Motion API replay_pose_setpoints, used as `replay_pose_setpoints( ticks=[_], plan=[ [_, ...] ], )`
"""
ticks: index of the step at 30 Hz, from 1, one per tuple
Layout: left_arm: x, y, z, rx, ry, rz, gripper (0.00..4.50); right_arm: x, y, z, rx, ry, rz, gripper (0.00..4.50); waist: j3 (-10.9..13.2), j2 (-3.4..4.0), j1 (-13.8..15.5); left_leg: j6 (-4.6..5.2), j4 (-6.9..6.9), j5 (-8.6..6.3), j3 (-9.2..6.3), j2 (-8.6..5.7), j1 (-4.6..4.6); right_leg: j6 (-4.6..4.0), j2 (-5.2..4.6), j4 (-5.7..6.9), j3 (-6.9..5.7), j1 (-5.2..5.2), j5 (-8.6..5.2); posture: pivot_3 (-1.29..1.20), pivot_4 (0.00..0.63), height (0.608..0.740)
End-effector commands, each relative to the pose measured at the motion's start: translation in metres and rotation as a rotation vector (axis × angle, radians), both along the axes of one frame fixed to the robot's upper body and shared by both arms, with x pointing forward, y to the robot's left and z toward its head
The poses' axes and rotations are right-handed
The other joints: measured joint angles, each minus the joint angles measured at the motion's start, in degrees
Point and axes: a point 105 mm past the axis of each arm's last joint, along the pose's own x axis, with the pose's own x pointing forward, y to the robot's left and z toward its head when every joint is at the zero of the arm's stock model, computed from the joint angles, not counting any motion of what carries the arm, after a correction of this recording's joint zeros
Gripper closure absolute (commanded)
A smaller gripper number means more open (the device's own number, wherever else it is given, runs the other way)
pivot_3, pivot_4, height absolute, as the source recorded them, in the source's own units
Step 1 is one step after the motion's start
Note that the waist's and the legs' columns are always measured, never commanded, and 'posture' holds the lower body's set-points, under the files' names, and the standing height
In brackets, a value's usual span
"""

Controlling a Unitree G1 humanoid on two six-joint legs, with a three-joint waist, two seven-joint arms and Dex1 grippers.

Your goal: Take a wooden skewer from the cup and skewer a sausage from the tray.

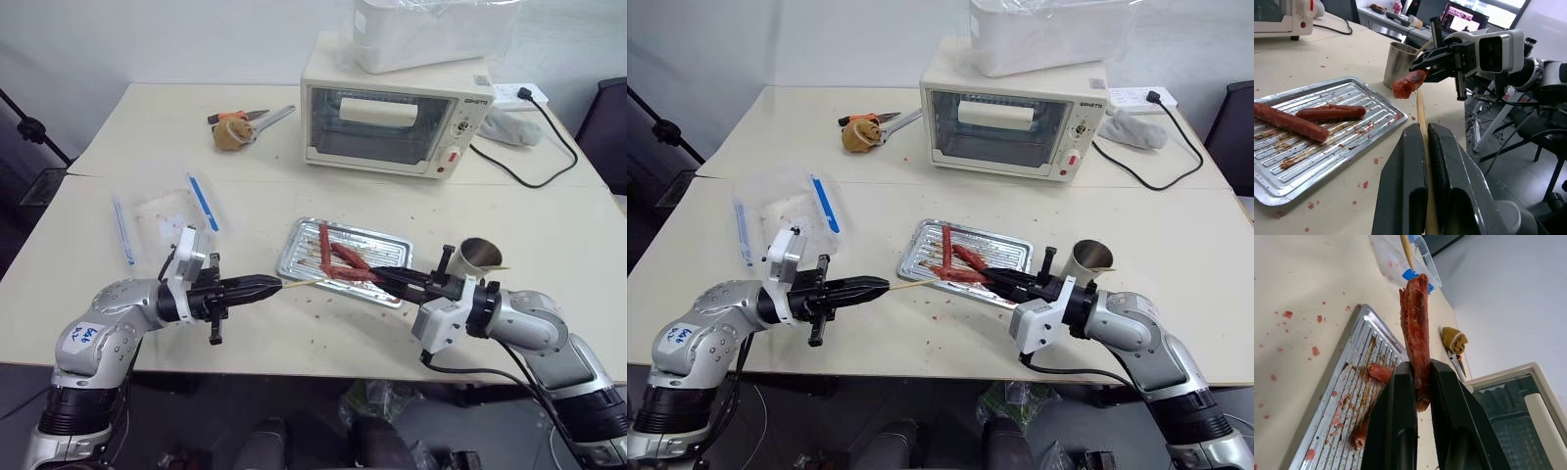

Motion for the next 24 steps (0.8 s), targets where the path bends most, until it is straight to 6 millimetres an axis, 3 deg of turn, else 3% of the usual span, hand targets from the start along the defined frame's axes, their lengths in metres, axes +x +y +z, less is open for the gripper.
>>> replay_pose_setpoints(
  ticks=[1,24],
  plan=[
    [0.0006,0.0048,0.0090,-0.012,-0.037,-0.001,4.50,-0.0049,-0.0001,0.0105,0.019,-0.035,0.021,4.36,0.0,0.00,0.0,0.00,0.01,0.00,0.00,0.00,0.00,0.00,0.00,0.01,0.00,0.00,0.00,0.00,0.150,0.740],
    [0.0064,-0.0025,0.0036,0.027,-0.032,-0.042,4.50,-0.0059,0.0021,0.0071,0.028,-0.014,0.025,4.36,0.0,0.00,0.0,0.00,0.10,0.00,-0.01,0.00,0.00,0.00,0.01,0.35,-0.01,0.00,0.00,0.00,0.150,0.740]
  ],
)
